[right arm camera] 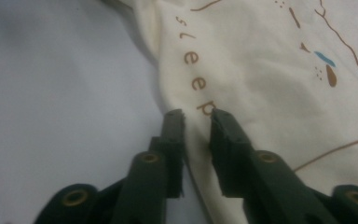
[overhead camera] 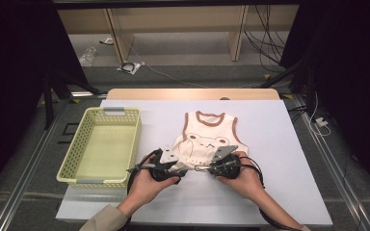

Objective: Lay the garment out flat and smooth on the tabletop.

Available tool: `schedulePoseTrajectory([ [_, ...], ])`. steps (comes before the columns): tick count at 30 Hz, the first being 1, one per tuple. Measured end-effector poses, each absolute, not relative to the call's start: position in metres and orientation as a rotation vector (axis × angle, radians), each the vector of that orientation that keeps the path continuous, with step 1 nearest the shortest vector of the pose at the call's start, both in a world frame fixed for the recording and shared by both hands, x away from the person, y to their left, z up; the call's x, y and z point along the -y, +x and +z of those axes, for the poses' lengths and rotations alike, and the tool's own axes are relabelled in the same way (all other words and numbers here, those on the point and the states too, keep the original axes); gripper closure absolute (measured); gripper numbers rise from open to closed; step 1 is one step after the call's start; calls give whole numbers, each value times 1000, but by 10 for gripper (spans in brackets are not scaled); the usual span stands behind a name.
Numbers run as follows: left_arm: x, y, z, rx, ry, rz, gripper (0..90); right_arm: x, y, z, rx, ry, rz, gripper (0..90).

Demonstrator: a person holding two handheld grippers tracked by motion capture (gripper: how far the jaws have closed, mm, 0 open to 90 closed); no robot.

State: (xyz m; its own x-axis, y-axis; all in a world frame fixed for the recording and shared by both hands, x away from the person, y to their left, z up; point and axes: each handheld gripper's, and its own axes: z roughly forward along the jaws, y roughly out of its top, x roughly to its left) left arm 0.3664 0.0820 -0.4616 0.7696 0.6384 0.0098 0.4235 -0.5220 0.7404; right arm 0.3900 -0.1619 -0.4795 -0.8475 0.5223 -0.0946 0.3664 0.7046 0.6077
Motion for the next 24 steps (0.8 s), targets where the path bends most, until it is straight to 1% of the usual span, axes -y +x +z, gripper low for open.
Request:
schedulePoseTrajectory([
  [2,-81,366,-462,-784,2198,362,466,161,393,-479,-2652,713,867,886],
  [3,-81,366,-462,-777,2200,363,467,161,394,-478,-2651,726,863,896],
  [7,-78,365,-462,-760,2206,360,470,162,399,-474,-2639,742,889,900],
  [11,-72,365,-460,-703,2225,352,495,170,410,-460,-2566,808,975,900],
  [12,-69,365,-459,-660,2247,356,511,173,415,-457,-2543,831,993,900],
  [15,-60,365,-460,-609,2286,366,587,179,430,-450,-2479,910,1045,900],
  [16,-57,366,-461,-601,2301,359,595,181,435,-449,-2462,939,1053,900],
  [20,-52,378,-468,-645,2331,355,621,184,450,-450,-2405,1010,1054,900],
  [24,-52,394,-474,-714,2345,419,626,185,461,-454,-2375,1034,1032,900],
])
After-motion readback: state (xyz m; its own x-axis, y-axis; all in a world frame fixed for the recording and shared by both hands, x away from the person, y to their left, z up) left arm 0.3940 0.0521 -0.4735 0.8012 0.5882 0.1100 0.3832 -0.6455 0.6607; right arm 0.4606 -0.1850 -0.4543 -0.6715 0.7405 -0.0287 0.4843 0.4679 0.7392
